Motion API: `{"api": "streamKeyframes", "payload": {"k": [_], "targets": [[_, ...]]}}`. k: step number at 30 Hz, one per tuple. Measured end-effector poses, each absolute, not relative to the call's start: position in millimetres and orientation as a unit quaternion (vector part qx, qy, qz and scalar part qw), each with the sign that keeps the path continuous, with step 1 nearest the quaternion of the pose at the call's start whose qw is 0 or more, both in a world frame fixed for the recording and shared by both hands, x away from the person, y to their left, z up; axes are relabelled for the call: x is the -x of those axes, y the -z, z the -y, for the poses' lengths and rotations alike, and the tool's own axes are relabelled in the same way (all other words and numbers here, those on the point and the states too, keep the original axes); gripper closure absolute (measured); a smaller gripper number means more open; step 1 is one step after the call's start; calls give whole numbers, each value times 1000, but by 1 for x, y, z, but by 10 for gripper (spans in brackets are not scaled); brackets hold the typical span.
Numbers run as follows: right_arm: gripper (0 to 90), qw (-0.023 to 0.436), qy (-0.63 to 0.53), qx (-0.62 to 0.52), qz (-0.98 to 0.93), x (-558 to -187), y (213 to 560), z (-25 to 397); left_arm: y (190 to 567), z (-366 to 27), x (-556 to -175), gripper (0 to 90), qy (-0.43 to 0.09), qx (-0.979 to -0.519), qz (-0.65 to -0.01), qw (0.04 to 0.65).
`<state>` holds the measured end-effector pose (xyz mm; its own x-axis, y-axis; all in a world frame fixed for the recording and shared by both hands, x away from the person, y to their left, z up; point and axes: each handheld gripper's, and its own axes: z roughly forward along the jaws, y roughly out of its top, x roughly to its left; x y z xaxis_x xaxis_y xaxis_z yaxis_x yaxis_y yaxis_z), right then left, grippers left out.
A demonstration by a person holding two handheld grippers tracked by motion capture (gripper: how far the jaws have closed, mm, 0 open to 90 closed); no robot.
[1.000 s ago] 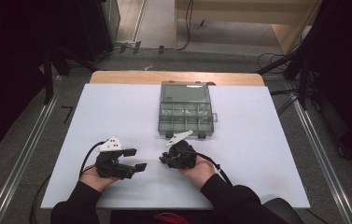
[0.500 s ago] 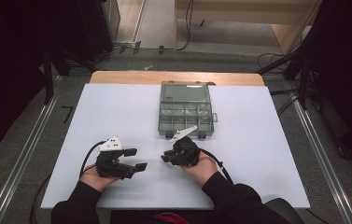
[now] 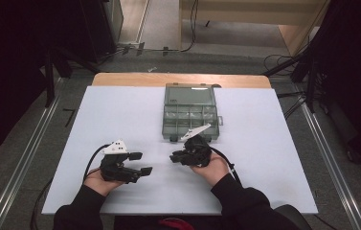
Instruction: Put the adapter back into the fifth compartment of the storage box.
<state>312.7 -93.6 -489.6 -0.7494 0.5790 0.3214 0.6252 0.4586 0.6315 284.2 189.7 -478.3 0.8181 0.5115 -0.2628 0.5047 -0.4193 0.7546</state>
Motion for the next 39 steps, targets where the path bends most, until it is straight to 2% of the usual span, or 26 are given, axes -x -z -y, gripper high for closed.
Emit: {"api": "streamKeyframes", "payload": {"k": [13,39], "targets": [[745,31,401,362,841,-319,480,108,478,-189,-285,244,-1,-841,-301,449],[745,33,406,366,837,-343,453,107,479,-188,-285,244,-5,-840,-304,449]]}}
